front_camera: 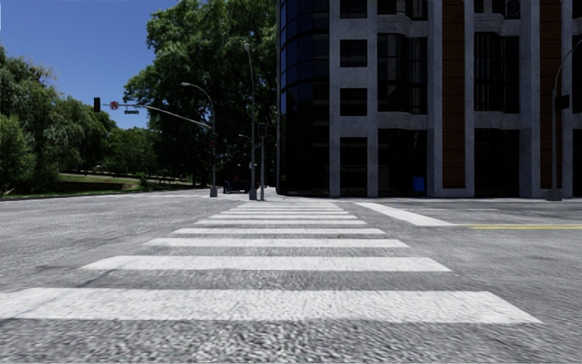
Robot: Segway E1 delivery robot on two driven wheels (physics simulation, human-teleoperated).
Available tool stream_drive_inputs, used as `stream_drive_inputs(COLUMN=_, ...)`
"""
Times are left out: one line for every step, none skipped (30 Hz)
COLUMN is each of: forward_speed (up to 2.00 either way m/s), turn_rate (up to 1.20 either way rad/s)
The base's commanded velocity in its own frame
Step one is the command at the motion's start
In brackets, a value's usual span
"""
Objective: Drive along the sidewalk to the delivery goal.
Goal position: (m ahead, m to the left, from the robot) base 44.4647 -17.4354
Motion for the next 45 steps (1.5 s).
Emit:
stream_drive_inputs(forward_speed=2.0, turn_rate=0.0)
stream_drive_inputs(forward_speed=2.0, turn_rate=0.0)
stream_drive_inputs(forward_speed=2.0, turn_rate=0.0)
stream_drive_inputs(forward_speed=2.0, turn_rate=0.0)
stream_drive_inputs(forward_speed=2.0, turn_rate=0.0)
stream_drive_inputs(forward_speed=2.0, turn_rate=0.0)
stream_drive_inputs(forward_speed=2.0, turn_rate=0.0)
stream_drive_inputs(forward_speed=2.0, turn_rate=0.0)
stream_drive_inputs(forward_speed=2.0, turn_rate=0.0)
stream_drive_inputs(forward_speed=2.0, turn_rate=0.0)
stream_drive_inputs(forward_speed=2.0, turn_rate=0.0)
stream_drive_inputs(forward_speed=2.0, turn_rate=0.0)
stream_drive_inputs(forward_speed=2.0, turn_rate=0.0)
stream_drive_inputs(forward_speed=2.0, turn_rate=0.0)
stream_drive_inputs(forward_speed=2.0, turn_rate=0.0)
stream_drive_inputs(forward_speed=2.0, turn_rate=0.0)
stream_drive_inputs(forward_speed=2.0, turn_rate=0.0)
stream_drive_inputs(forward_speed=2.0, turn_rate=0.0)
stream_drive_inputs(forward_speed=2.0, turn_rate=0.0)
stream_drive_inputs(forward_speed=2.0, turn_rate=0.0)
stream_drive_inputs(forward_speed=2.0, turn_rate=0.0)
stream_drive_inputs(forward_speed=2.0, turn_rate=0.0)
stream_drive_inputs(forward_speed=2.0, turn_rate=0.0)
stream_drive_inputs(forward_speed=2.0, turn_rate=0.0)
stream_drive_inputs(forward_speed=2.0, turn_rate=0.0)
stream_drive_inputs(forward_speed=2.0, turn_rate=0.0)
stream_drive_inputs(forward_speed=2.0, turn_rate=0.0)
stream_drive_inputs(forward_speed=2.0, turn_rate=0.0)
stream_drive_inputs(forward_speed=2.0, turn_rate=0.0)
stream_drive_inputs(forward_speed=2.0, turn_rate=0.0)
stream_drive_inputs(forward_speed=2.0, turn_rate=0.0)
stream_drive_inputs(forward_speed=2.0, turn_rate=0.0)
stream_drive_inputs(forward_speed=2.0, turn_rate=0.0)
stream_drive_inputs(forward_speed=2.0, turn_rate=0.0)
stream_drive_inputs(forward_speed=2.0, turn_rate=0.0)
stream_drive_inputs(forward_speed=2.0, turn_rate=0.0)
stream_drive_inputs(forward_speed=2.0, turn_rate=0.0)
stream_drive_inputs(forward_speed=2.0, turn_rate=0.0)
stream_drive_inputs(forward_speed=2.0, turn_rate=0.0)
stream_drive_inputs(forward_speed=2.0, turn_rate=0.0)
stream_drive_inputs(forward_speed=2.0, turn_rate=0.0)
stream_drive_inputs(forward_speed=2.0, turn_rate=0.0)
stream_drive_inputs(forward_speed=2.0, turn_rate=0.0)
stream_drive_inputs(forward_speed=2.0, turn_rate=0.0)
stream_drive_inputs(forward_speed=2.0, turn_rate=0.0)
